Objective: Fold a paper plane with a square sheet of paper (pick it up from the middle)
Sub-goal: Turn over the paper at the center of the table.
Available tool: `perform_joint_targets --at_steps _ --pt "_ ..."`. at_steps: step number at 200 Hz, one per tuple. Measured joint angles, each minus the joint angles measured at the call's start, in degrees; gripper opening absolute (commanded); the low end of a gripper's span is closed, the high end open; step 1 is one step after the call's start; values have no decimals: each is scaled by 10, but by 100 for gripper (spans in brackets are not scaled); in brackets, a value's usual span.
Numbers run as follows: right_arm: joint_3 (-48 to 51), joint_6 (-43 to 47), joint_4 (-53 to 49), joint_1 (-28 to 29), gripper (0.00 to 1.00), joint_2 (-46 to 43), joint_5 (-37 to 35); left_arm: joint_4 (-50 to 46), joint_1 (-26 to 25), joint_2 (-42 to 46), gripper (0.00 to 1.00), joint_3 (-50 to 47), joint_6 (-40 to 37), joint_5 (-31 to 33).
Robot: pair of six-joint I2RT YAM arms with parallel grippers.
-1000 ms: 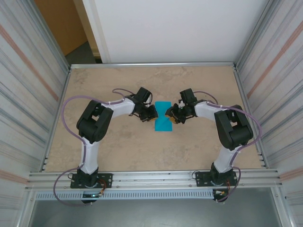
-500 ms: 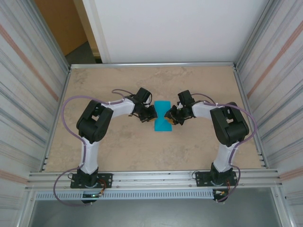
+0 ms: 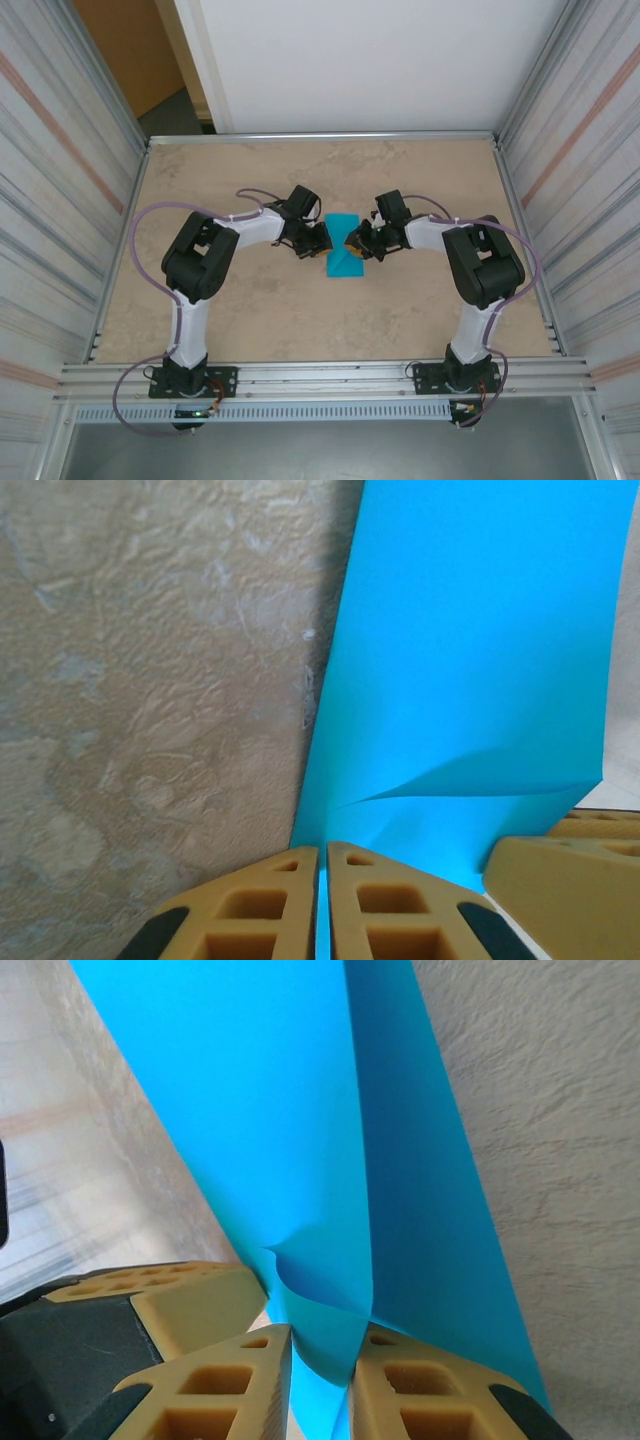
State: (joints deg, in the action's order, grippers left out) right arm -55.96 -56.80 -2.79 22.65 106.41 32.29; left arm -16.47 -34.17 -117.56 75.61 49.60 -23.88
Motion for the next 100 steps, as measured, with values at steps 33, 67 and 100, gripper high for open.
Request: perform_joint_targets --at_steps 33,67,100 --pt "7 1 11 7 19 0 9 0 0 0 11 0 0 0" --pt "8 5 15 19 16 0 12 0 0 0 12 0 0 -1" --pt "8 14 15 21 9 0 11 0 2 2 17 0 0 -4"
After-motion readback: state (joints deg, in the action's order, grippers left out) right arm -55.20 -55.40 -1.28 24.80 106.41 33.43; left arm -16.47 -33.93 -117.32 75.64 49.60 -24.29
